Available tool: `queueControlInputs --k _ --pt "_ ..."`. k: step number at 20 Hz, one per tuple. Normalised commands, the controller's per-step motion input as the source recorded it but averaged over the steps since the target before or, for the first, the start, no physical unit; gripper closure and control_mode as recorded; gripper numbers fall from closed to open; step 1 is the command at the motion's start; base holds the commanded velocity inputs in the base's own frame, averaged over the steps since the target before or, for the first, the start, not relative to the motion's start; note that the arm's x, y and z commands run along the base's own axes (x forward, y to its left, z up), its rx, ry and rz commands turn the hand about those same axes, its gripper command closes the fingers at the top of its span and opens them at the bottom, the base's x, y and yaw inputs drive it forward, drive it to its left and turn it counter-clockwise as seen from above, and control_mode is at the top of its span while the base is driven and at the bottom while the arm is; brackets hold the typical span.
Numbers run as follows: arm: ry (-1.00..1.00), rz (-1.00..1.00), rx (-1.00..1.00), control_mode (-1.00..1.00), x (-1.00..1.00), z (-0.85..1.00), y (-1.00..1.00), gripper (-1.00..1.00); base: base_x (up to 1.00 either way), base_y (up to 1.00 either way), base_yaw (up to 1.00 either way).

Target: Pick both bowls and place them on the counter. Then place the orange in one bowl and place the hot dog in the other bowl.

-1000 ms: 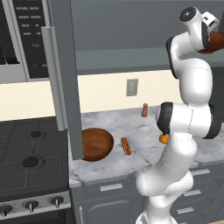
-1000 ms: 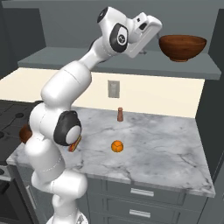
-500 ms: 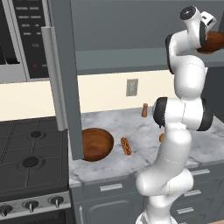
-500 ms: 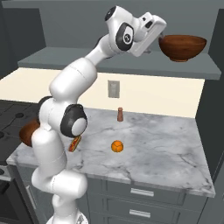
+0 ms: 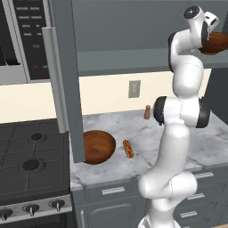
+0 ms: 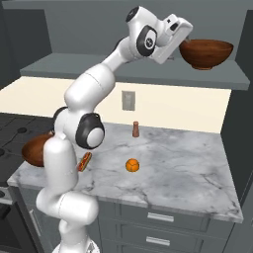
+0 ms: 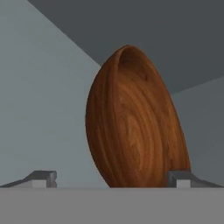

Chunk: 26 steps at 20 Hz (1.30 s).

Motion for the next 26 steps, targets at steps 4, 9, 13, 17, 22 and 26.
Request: queueControlInputs --k 4,9,13,17,22,26 --pt "0.07 0.0 0.0 -1.0 0.23 -0.12 -0.06 -1.0 0.0 0.0 0.0" --pt "0.05 0.0 0.0 -1.0 0.18 -0.15 -0.03 -1.0 0.0 0.0 0.0" --pt "0.07 0.02 0.0 -1.0 0.15 -0.13 -0.08 -1.0 0.0 0.0 0.0" --pt "0.08 0.02 0.0 -1.0 0.08 -0.19 -0.06 -1.0 0.0 0.0 0.0" --pt "0.1 0.01 0.0 -1.0 0.1 -0.17 0.0 1.0 0.0 0.0 0.0" --pt "0.08 0.0 0.01 -1.0 0.01 -0.19 -0.01 1.0 0.0 0.0 0.0"
